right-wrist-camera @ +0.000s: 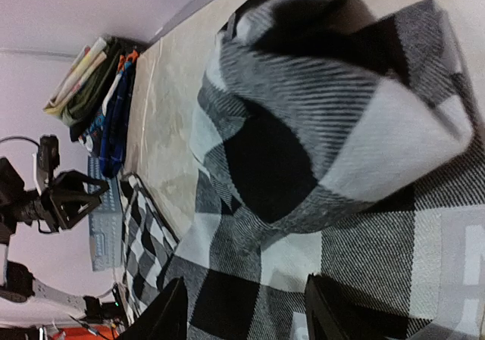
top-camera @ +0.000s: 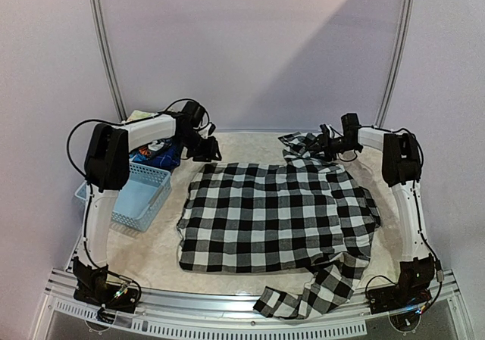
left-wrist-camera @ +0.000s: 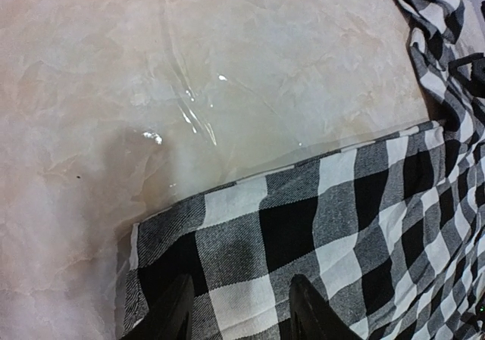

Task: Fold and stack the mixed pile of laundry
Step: Adjust the flattened shirt at the center of the board.

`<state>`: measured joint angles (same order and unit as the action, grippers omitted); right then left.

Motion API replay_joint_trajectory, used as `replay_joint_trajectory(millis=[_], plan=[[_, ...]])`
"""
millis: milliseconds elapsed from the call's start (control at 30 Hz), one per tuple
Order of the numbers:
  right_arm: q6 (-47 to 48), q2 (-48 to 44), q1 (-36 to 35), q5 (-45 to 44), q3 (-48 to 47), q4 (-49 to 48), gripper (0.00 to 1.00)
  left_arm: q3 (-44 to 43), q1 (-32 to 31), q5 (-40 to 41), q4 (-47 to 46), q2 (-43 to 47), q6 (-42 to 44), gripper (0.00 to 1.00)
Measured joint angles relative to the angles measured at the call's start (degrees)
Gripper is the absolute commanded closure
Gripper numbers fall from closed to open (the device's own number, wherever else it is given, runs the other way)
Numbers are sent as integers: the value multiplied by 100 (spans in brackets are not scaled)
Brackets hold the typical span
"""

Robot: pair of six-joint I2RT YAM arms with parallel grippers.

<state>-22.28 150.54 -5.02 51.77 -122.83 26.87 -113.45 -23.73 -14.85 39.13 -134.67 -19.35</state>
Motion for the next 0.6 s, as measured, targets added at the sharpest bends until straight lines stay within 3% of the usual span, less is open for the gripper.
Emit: replay_joint_trajectory(millis=[333, 600], plan=[[-1224, 37, 4, -466, -153, -219, 33, 0, -28, 31, 85, 114, -39, 56], [-2529, 627, 114, -568, -693, -1596, 33, 0, -70, 81, 304, 234, -35, 56]])
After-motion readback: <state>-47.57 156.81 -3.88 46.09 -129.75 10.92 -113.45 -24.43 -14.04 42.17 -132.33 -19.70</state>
